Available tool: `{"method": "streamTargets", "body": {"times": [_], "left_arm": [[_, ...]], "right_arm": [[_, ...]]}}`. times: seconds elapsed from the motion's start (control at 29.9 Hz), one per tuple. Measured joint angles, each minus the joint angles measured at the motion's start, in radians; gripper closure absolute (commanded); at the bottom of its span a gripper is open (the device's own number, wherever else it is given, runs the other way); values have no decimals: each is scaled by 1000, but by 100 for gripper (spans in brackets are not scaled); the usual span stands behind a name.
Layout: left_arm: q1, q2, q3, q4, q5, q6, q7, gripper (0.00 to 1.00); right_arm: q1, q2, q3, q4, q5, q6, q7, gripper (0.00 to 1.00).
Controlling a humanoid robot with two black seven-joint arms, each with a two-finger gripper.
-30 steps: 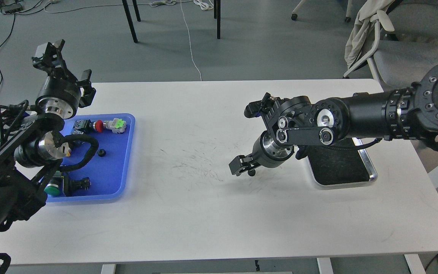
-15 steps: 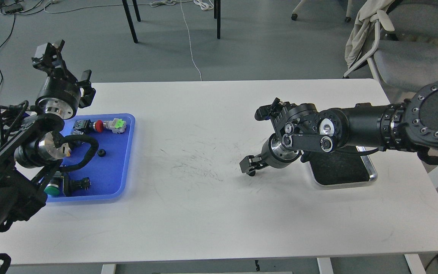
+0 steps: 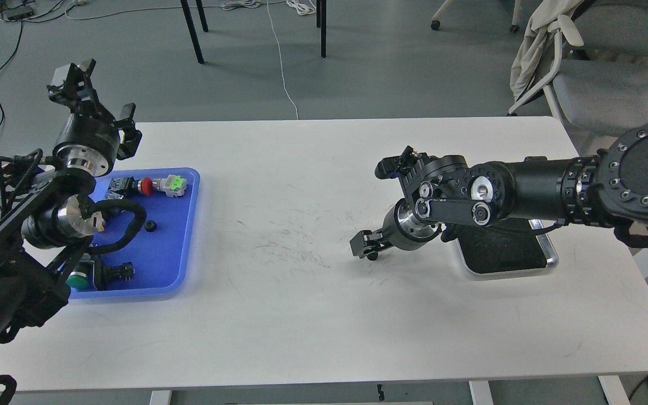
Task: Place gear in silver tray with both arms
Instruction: 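Reach the right gripper to the black gear and grasp it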
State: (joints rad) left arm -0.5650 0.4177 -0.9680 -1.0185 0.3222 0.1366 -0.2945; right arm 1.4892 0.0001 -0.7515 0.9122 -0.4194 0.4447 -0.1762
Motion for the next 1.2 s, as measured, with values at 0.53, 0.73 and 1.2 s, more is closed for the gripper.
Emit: {"method": "streamTargets", "body": {"times": [0.53,0.73,1.2], "left_arm": [[11,1,2,-2,1,-1,-16,2],[11,1,2,-2,2,-1,-17,2],[11,0,2,-11,2,-1,-17,2]], "right_arm": [[-40,0,0,-56,3,0,0,12],[-40,0,35,-56,73,-3,6,12],[-40,0,44,-49,72,5,-2,16]]}}
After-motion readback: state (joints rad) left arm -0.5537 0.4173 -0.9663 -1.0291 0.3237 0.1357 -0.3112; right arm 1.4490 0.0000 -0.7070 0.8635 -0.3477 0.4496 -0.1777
